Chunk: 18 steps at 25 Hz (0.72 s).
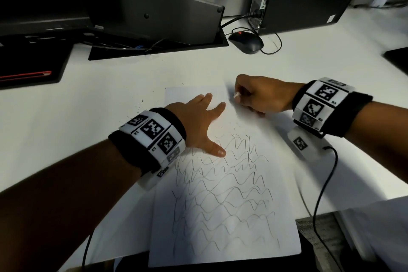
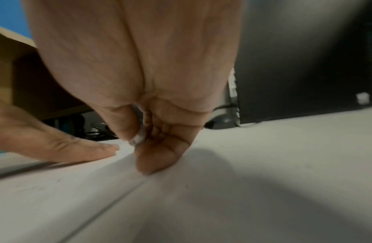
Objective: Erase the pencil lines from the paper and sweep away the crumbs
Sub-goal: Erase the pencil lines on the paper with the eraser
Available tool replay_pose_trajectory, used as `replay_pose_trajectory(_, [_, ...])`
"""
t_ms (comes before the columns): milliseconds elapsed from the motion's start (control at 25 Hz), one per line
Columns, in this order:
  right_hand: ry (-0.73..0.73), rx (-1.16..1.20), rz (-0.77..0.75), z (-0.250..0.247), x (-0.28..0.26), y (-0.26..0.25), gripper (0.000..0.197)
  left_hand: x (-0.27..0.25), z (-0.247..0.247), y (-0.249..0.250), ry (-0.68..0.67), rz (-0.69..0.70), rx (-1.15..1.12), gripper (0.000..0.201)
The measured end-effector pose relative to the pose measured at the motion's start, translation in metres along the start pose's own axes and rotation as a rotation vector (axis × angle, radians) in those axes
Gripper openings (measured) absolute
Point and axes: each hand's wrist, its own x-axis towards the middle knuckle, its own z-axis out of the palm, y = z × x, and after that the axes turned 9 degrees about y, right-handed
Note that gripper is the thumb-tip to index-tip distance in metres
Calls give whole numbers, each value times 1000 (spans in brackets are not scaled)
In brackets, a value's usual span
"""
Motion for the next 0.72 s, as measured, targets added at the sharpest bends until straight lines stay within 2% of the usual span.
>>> replay_pose_trajectory(80, [-34,49,117,1,6,6,9,-4,-3,14,58,28,86,105])
replay_pose_trajectory(160, [-55,102,143,2,8,6,5,-8,-6,42,135,134,54,87])
replay_pose_trajectory(240, [-61,128,142,1,11,5,5,-8,-5,74,109,214,10,85])
replay_pose_trajectory(320, [-77,118,143,0,12,4,7,-7,1,92,31,215,16,93])
replay_pose_trajectory(440, [-96,113,140,0,13,4,9,-18,23,75,23,97,27,109])
replay_pose_trajectory(560, [-110,96,142,1,14,6,11,-49,27,31,-59,-197,23,123])
replay_pose_trajectory(640, [-114,98,147,2,14,7,11,-68,12,7,-139,-363,119,109])
replay_pose_trajectory(720, [-106,91,147,2,14,7,12,-67,0,2,-50,-345,165,88])
